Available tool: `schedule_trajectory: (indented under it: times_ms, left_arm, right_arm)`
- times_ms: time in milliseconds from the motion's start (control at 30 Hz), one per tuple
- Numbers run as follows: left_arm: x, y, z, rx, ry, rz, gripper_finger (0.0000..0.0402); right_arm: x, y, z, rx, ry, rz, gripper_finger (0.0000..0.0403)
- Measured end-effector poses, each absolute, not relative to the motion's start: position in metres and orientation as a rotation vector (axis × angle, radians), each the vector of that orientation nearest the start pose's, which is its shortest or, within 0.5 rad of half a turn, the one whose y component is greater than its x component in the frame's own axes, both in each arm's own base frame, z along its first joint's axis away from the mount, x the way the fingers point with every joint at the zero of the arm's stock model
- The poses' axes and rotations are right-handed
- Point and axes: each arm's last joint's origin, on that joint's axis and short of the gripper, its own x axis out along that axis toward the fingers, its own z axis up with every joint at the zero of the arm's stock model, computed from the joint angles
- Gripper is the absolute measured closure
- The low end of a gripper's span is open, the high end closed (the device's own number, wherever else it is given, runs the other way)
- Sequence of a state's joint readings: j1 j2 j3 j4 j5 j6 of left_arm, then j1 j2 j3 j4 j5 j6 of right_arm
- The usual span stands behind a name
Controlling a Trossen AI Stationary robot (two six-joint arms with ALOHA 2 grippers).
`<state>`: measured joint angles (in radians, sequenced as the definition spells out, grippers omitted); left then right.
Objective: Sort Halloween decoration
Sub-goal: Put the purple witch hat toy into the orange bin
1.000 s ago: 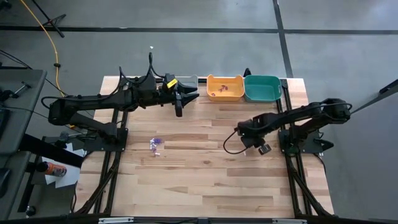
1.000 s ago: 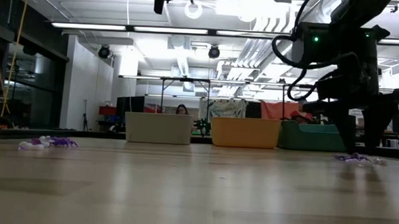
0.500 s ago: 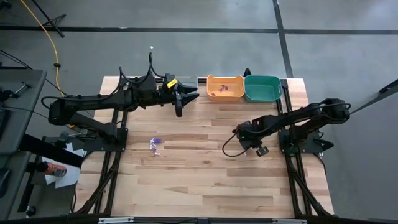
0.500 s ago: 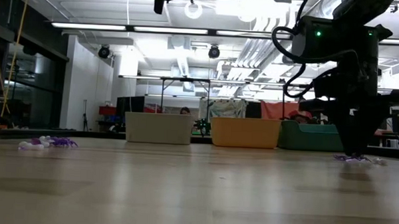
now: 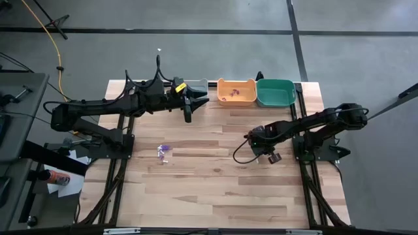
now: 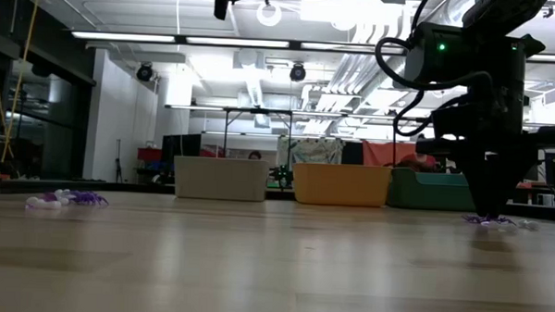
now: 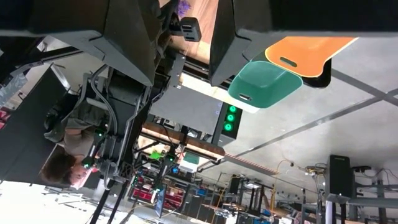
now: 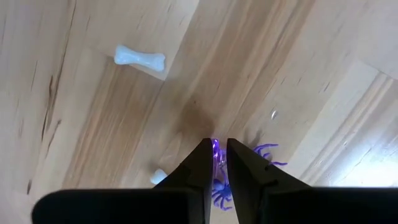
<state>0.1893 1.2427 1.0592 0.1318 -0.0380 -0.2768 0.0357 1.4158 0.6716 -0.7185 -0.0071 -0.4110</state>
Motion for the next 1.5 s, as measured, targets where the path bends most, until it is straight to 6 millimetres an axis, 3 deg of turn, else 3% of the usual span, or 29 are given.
schedule_trajectory:
  times_ms: [733,1033,1167,1300,1500]
  left_arm:
    - [0.278,0.054,0.363,-0.279,0.02,0.233,0.0259]
    - [0.278,0.054,0.363,-0.279,0.02,0.233,0.0259]
    - [0.276,0.054,0.365,-0.262,0.012,0.231,0.0259]
    - [0.271,0.053,0.37,-0.232,-0.005,0.231,0.0259]
    - [0.262,0.056,0.378,-0.222,-0.037,0.249,0.0259]
  right_arm:
    - [0.207,0.007,0.146,-0.356,1.48,0.326,0.0364]
    - [0.211,0.007,0.146,-0.362,1.484,0.324,0.04]
    - [0.226,0.005,0.168,-0.348,1.391,0.309,0.0402]
    - [0.245,-0.003,0.205,-0.299,1.247,0.254,0.0402]
    - [0.268,-0.033,0.261,-0.131,0.995,0.104,0.0402]
